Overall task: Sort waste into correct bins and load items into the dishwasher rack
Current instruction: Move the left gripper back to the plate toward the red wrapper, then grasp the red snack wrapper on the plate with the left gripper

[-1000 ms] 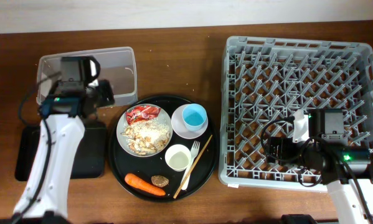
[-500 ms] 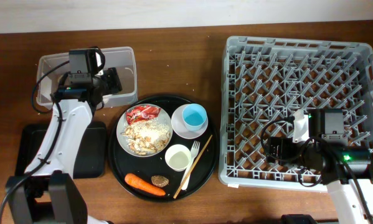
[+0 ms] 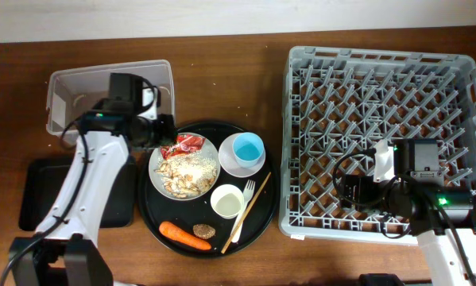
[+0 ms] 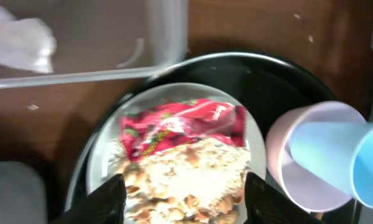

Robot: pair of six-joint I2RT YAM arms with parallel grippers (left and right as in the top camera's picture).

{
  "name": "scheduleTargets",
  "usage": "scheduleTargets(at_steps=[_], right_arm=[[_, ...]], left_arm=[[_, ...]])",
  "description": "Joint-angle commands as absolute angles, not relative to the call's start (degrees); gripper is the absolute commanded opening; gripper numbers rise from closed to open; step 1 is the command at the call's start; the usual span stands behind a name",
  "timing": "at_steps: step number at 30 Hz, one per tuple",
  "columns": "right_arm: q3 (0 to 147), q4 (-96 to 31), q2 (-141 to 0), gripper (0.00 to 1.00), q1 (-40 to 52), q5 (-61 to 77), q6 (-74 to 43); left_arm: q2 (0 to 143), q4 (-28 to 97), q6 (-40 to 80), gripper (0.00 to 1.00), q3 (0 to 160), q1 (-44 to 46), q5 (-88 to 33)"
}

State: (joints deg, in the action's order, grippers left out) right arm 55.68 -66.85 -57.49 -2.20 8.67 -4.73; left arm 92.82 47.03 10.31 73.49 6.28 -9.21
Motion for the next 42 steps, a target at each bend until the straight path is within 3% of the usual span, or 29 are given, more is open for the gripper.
scheduleTargets(at_steps=[1,15,18,19,42], right_arm=[[56.69,-66.74,-57.43,0.99,-1.89,8.43,-5.21],[56.71,-67.31,-57.43,0.98,-1.89,8.43,-5.21],[56.71,-67.31,-57.43,0.99,-1.89,8.43,-5.21],[56.71,-67.31,-57.43,0.99,-1.89,8.40,-5.21],[56.71,-67.29,-57.43,0.99,-1.89,8.40,-5.19]], left_arm=[[94.13,45.43,8.69,0.60,71.75,10.57,-4.89],[105.49,38.52,7.64,0.59,71.66,17.74,1.52],[105.54,37.71,7.64,0.44,71.64,17.78,1.45],[105.69,37.74,7.64,0.44,71.64,17.93,1.30],[108.60,37.23,7.62,0.45,72.55,19.49,5.04]])
